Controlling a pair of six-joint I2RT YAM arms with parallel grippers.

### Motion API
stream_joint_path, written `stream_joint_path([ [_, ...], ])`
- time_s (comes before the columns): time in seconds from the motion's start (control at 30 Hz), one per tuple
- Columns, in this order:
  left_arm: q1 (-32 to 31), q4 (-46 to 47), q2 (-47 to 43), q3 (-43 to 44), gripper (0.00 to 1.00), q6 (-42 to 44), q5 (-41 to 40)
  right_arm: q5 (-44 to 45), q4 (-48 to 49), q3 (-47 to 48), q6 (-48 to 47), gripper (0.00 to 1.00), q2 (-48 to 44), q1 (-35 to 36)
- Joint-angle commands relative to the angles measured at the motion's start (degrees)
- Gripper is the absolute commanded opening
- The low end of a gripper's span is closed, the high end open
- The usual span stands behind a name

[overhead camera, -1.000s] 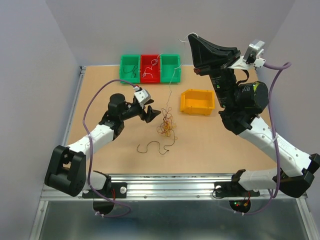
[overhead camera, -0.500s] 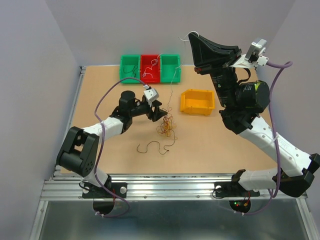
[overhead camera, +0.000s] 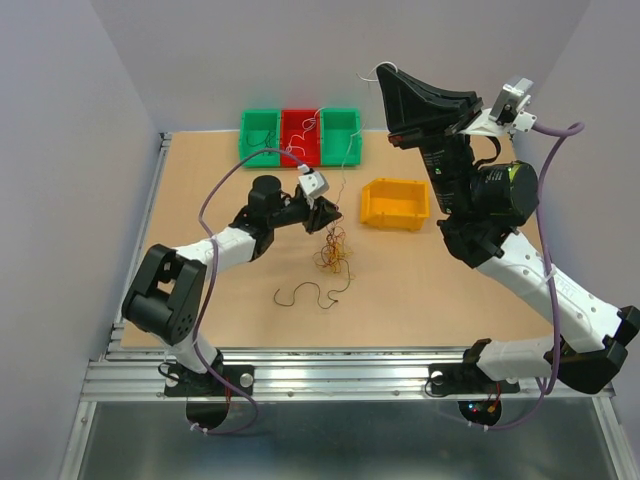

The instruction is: Untangle the cables

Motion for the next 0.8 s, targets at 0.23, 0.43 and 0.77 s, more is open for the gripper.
stream_joint_path([
  [0.23,-1.36,-2.95,-2.66,4.78,0.0,2.34,0.29,2.3,3.09,-1.5,-1.17,0.01,-3.07,0.16],
  [0.43,-1.27,-15.48,-12.94,11.79,0.0,3.48,-5.86,12.05,5.99,-19.77,-6.35,0.01,-11.59,0.24],
  [0.77,-1.19,-45.83,-7.08,53.88,0.0,13.23,-22.82,21.02,11.79,-44.14,-6.45,0.01,-12.49,0.16],
])
